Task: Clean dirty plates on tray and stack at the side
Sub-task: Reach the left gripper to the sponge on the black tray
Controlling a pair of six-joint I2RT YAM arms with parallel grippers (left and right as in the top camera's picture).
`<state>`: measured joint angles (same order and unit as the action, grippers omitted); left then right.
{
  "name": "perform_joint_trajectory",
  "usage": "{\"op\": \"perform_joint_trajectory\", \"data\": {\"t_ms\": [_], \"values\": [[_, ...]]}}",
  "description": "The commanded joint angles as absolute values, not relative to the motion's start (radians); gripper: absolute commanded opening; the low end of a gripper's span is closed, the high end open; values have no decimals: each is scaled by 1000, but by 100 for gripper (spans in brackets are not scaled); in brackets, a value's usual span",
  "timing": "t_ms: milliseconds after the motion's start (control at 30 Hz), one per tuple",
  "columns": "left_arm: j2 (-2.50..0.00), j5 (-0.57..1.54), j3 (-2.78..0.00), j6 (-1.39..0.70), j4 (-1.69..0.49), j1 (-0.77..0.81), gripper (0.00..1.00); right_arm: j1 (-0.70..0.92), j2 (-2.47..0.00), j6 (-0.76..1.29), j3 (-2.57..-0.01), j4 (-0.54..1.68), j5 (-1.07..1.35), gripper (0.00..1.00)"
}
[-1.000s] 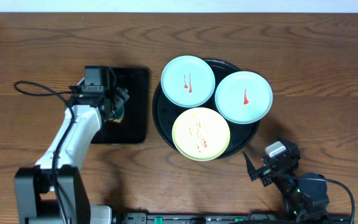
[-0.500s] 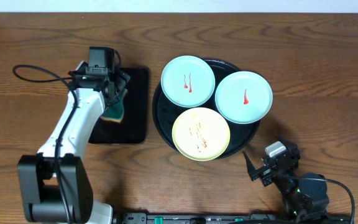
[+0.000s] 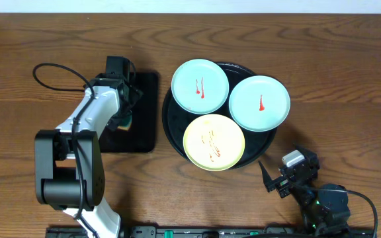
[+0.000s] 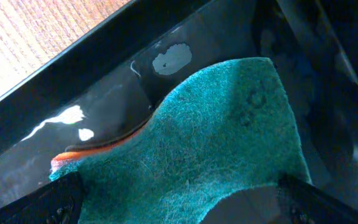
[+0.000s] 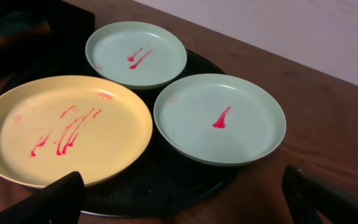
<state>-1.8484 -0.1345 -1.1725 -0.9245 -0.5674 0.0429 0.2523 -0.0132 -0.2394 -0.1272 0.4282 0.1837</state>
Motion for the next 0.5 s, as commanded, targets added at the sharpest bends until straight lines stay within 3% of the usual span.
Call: {"op": "perform_joint_trajectory", "data": {"t_ms": [0,133,300,467], "values": [[-1884,-151,-1178,-941,-562,42,100,243,-13,-248,-123,426,185,99],[-1905,-151,-1178,-941,-563,40,91,243,-13,-248,-123,426,185,99],[-1908,-152,-1177,-940,-564,39,68,243,-13,-248,-123,426,185,99],[-1908,-155,-1158,-940,-564,31,57,243,-13,-248,-123,426,185,99]]}}
